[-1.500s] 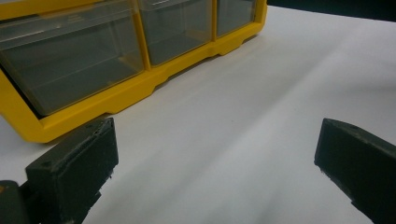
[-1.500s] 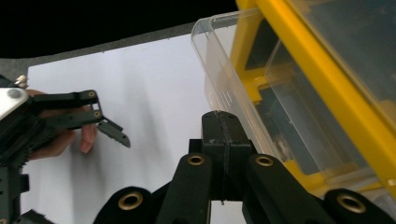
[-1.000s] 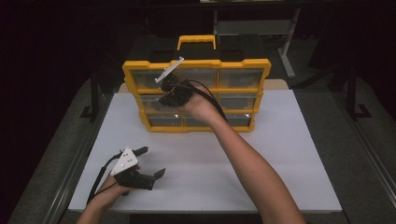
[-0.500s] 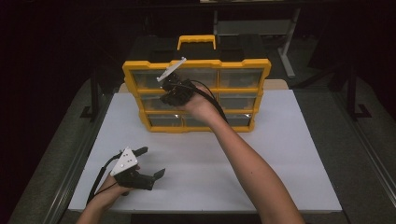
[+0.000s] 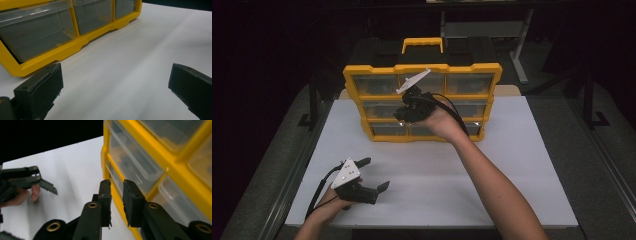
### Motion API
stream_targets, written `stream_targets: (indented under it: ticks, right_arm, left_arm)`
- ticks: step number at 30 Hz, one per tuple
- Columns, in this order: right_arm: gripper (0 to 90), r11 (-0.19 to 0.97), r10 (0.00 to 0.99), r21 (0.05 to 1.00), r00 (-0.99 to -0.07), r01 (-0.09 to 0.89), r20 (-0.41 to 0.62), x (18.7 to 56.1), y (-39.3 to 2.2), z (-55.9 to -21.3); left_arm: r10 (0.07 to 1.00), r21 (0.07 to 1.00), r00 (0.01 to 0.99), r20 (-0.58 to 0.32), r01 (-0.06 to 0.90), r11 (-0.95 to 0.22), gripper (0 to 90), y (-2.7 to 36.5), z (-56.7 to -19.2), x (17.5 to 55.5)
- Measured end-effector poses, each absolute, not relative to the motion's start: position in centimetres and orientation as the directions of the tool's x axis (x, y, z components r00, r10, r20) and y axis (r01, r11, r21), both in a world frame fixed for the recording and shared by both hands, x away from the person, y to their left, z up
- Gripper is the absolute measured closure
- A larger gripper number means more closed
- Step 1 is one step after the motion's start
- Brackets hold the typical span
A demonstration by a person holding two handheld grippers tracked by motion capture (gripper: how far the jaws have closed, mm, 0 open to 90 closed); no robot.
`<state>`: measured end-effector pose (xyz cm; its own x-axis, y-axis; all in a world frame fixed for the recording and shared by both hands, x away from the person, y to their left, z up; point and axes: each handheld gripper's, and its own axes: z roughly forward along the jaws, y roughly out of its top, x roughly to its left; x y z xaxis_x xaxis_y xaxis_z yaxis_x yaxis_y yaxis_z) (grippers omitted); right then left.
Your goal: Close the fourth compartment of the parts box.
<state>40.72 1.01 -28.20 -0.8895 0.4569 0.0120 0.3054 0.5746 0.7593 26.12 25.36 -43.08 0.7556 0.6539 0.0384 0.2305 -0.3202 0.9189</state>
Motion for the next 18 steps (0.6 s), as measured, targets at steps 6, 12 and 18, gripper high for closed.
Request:
stream_targets:
  ticks: [6, 12, 18]
  right_arm:
    - [66.3, 0.56, 0.448, 0.769, -0.893, 0.308, 0.032, 39.9, -0.7, -29.0]
    - [57.3, 0.55, 0.436, 0.777, -0.899, 0.307, 0.046, 39.1, -2.3, -29.8]
    - [47.5, 0.543, 0.448, 0.779, -0.893, 0.312, 0.045, 38.2, -3.6, -30.7]
  left_arm:
    - [0.654, 0.918, 0.756, 0.034, 0.234, -0.319, 0.0, 25.3, -43.2, 26.2]
    - [0.655, 0.917, 0.755, 0.031, 0.239, -0.319, 0.0, 25.3, -43.2, 26.2]
    - [0.653, 0.915, 0.757, 0.023, 0.247, -0.318, 0.0, 25.2, -43.3, 26.1]
